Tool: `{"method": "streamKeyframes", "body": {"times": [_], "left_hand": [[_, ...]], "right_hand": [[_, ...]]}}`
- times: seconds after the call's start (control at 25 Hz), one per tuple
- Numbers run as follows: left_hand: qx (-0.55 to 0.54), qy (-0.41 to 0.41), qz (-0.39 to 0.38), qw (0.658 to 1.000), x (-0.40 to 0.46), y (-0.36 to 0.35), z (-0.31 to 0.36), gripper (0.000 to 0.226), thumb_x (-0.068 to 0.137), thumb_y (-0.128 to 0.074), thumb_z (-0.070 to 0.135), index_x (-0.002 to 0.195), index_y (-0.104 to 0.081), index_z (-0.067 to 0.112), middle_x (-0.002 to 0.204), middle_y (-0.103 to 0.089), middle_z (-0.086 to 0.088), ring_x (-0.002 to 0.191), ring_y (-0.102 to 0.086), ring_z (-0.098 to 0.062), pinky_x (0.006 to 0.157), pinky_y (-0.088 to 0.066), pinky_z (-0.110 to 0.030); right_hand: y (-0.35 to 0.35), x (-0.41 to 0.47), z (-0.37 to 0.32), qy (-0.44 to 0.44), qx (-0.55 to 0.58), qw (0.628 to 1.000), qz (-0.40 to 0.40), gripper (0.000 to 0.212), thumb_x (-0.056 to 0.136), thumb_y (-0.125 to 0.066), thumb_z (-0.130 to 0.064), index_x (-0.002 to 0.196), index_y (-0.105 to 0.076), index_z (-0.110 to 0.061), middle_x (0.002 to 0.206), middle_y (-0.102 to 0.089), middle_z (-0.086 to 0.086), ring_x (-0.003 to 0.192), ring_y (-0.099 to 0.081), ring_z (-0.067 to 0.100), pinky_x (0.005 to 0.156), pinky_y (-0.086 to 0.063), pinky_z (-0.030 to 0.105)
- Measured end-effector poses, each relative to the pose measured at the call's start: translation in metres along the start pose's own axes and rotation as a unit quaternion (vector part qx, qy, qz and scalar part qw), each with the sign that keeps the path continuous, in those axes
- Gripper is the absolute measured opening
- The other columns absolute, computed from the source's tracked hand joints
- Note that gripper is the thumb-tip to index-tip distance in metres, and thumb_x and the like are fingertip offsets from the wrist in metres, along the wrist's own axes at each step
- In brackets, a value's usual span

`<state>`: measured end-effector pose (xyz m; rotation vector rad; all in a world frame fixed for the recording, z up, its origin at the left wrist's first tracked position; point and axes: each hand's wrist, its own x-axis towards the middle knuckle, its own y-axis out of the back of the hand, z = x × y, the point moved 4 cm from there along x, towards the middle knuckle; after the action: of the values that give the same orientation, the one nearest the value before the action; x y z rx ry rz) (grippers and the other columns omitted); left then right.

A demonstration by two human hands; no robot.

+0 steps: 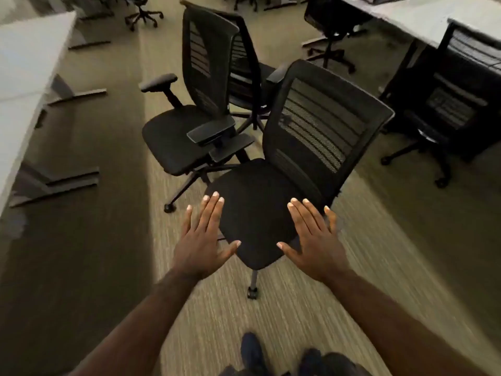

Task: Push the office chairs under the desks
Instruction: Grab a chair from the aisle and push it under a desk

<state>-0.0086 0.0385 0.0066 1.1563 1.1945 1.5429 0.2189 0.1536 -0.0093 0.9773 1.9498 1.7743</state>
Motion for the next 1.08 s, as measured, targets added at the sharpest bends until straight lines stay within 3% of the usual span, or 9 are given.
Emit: {"method": "streamKeyframes", "body": {"times": [0.12,0.28,0.64,1.08], "left_hand": [[-0.003,-0.026,-0.008,1.0,0.055,-0.015,0.041,0.096,0.088,-0.041,0.069,0.157,-0.005,0.013,0.165,-0.001,-0.003,0.151,0.006,-0.017,0.122,-0.001,-0.049],[-0.006,-0.036,-0.012,0.999,0.129,-0.042,0.11,0.098,0.087,-0.043,0.068,0.157,-0.005,0.012,0.165,0.001,-0.003,0.151,0.006,-0.017,0.121,-0.001,-0.05],[-0.07,0.073,0.006,0.995,0.228,-0.092,0.251,0.097,0.087,-0.045,0.067,0.157,-0.003,0.015,0.166,0.0,-0.002,0.151,0.007,-0.016,0.121,-0.004,-0.052],[-0.085,0.194,0.072,0.975,0.35,-0.109,0.274,0.095,0.088,-0.045,0.069,0.156,-0.008,0.015,0.166,-0.002,-0.002,0.15,0.009,-0.013,0.12,0.0,-0.048]], "right_hand": [[0.01,0.006,0.053,-0.046,0.005,0.999,0.012,0.082,0.091,-0.038,-0.065,0.156,-0.015,-0.019,0.162,-0.023,0.001,0.151,-0.008,0.017,0.119,0.0,0.049],[0.022,0.01,0.138,-0.053,0.001,0.998,-0.014,0.082,0.091,-0.034,-0.065,0.156,-0.011,-0.021,0.164,-0.018,0.0,0.151,-0.006,0.017,0.12,-0.003,0.052],[0.048,0.033,0.332,-0.005,0.02,0.998,-0.066,0.085,0.09,-0.046,-0.06,0.156,-0.01,-0.021,0.165,-0.012,-0.002,0.15,0.005,0.014,0.119,0.001,0.052],[0.072,0.172,0.463,0.087,-0.005,0.994,-0.059,0.087,0.089,-0.047,-0.062,0.156,-0.01,-0.02,0.165,-0.009,-0.001,0.151,0.004,0.015,0.119,0.005,0.052]]}}
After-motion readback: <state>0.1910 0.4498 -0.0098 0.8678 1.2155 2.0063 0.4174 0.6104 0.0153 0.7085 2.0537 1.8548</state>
